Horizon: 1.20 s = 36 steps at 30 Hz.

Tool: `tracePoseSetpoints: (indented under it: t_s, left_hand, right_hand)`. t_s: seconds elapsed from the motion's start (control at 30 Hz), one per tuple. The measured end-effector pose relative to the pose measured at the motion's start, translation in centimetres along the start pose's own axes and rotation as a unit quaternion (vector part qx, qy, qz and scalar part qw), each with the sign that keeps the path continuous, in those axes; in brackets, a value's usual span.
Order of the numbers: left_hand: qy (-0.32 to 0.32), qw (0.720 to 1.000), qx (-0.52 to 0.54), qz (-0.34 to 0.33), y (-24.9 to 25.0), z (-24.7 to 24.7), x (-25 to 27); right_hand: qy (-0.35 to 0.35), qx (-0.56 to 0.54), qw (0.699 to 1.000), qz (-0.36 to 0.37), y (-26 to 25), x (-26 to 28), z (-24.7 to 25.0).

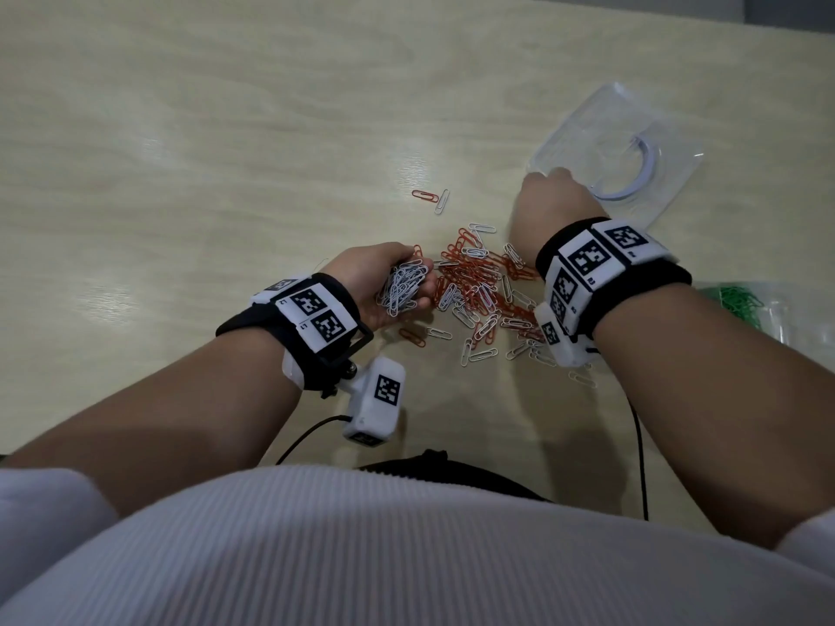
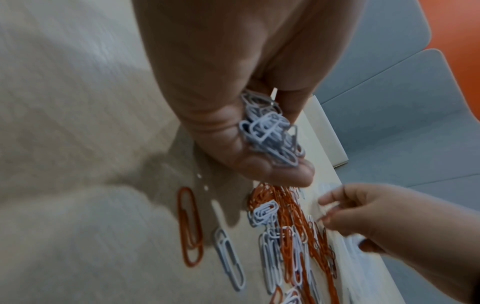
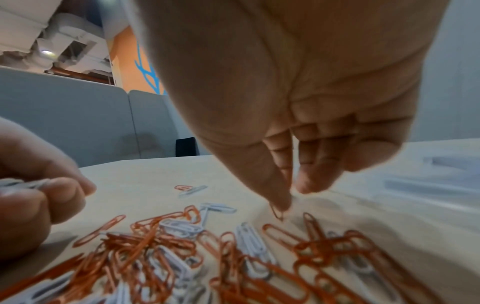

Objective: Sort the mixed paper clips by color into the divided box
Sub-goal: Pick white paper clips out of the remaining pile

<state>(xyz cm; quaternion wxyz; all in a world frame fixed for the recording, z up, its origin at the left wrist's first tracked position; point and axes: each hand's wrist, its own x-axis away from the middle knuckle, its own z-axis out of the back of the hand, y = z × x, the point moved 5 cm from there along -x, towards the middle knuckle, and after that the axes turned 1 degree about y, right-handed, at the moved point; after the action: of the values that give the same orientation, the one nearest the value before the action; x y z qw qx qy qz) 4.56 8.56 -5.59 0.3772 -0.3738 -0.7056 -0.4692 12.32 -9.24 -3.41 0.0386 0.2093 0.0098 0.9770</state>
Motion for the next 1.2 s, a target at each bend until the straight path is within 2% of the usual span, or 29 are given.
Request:
tracePoseSetpoints:
  t_s: [0.1,0.17,0.23,0.33,0.5,0.7,0.87,1.13,1.2]
  left_hand:
    - [0.001,1.000,0.005,0.002,0.0,0.1,0.1]
    - [-0.001,1.000,0.013,0.003,0.0,0.2,0.2]
    - [-0.004,1.000,0.022,0.003,0.0,0.3,0.4]
    - [-0.002,1.000,0.023,0.000,0.1,0.5,0.4]
    - [0.001,1.000,0.015,-0.007,0.1,0.4,0.4]
    - [-0.004,1.000,0.007,-0.006,-0.3,0.3,0.3]
    - [-0.006,1.000,-0.016,-0.012,-0.4,-0.1,0.5]
    - [-0.014,0.999,-0.033,-0.014,-0.2,-0.5,0.6]
    - [-0.015,0.999,-0.031,-0.014,-0.2,-0.6,0.5]
  right_hand:
    - [0.060,-0.033,0.990,0.121,-2.7,0.1,0.5]
    - [0.065,-0.036,0.979,0.188,-4.1,0.2,0.3]
    - [0.062,-0.033,0.972,0.222,-4.7,0.1,-0.2]
    - [0.071,-0.027,0.969,0.237,-4.3,-0.3,-0.5]
    - [0.095,-0.035,0.975,0.196,-2.5,-0.5,-0.9]
    - [0.073,0.013,0.988,0.137,-0.8,-0.2,-1.5]
    - [0.091,0.039,0.986,0.131,-0.7,0.3,-2.0]
    - [0.107,-0.072,0.989,0.068,1.3,0.9,-0.4]
    - [0.099,-0.152,0.982,0.061,1.5,1.1,0.0]
